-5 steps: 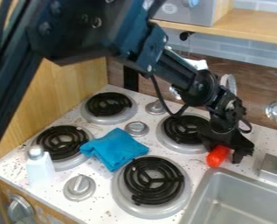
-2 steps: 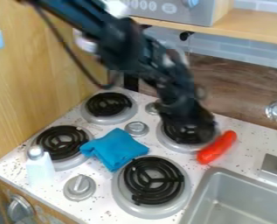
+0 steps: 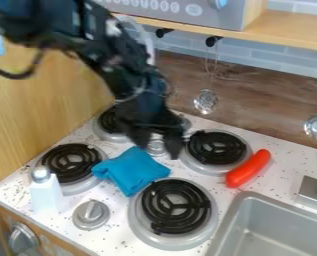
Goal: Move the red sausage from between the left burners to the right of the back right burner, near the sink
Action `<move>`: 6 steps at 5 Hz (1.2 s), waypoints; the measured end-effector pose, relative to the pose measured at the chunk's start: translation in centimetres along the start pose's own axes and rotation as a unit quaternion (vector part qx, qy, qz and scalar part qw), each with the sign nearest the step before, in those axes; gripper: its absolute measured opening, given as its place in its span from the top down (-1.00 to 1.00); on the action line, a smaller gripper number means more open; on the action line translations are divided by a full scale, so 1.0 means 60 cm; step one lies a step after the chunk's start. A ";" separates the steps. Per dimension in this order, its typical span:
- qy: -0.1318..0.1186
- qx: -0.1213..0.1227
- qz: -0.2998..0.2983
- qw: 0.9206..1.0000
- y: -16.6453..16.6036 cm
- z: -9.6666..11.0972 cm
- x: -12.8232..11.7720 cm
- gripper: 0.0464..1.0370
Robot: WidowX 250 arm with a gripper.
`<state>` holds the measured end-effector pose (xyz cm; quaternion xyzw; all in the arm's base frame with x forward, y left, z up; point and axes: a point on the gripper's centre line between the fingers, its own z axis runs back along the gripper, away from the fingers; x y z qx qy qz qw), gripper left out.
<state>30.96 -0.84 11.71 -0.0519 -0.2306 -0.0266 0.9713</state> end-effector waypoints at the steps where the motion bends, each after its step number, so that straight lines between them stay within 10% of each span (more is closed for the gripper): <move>1: -0.004 0.007 -0.001 1.000 0.004 0.008 0.001 -0.91; 6: -0.004 0.008 -0.002 1.000 0.004 0.008 0.001 -0.91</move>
